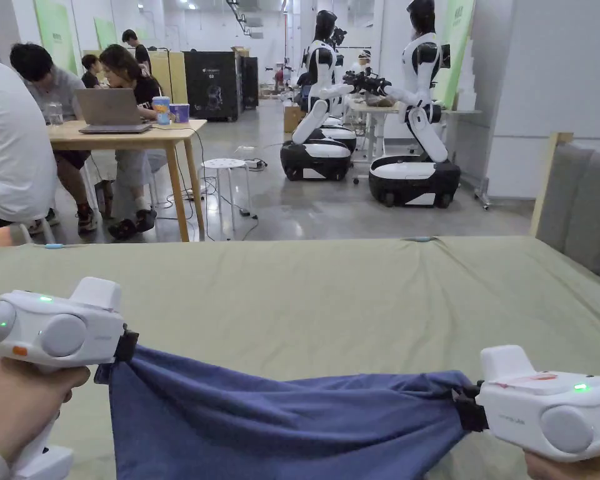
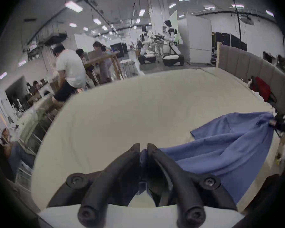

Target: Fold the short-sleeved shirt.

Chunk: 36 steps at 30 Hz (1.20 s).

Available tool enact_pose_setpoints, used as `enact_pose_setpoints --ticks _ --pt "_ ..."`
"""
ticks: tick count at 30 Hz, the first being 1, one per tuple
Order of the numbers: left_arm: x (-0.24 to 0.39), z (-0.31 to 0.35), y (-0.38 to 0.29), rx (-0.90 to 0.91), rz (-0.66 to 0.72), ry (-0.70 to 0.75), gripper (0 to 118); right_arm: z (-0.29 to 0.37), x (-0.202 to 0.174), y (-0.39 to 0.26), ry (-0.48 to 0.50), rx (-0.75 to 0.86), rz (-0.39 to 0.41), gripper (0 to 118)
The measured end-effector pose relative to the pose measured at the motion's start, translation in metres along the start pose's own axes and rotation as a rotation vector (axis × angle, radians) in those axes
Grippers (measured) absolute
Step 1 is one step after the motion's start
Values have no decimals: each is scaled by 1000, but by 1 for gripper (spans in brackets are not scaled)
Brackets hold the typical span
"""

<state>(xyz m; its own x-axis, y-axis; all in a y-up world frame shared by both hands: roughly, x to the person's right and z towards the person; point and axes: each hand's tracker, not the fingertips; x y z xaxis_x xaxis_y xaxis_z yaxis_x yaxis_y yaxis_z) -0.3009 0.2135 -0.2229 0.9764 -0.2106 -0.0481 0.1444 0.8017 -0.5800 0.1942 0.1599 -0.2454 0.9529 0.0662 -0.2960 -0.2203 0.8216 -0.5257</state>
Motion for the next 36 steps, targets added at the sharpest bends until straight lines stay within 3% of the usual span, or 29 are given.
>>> enact_pose_setpoints --ticks 11,20,25,32,36 --pt "-71 81 86 258 113 93 5 93 -1 166 -198 338 43 11" --pt "-89 92 189 400 150 148 5 114 -2 280 -263 478 77 11" --pt "-92 69 201 387 136 170 5 84 -4 286 -257 466 78 11" --pt "-80 -6 133 268 202 143 5 -30 2 215 -243 294 43 11" --pt "-74 -8 96 262 227 115 5 -43 3 174 -213 245 23 11"
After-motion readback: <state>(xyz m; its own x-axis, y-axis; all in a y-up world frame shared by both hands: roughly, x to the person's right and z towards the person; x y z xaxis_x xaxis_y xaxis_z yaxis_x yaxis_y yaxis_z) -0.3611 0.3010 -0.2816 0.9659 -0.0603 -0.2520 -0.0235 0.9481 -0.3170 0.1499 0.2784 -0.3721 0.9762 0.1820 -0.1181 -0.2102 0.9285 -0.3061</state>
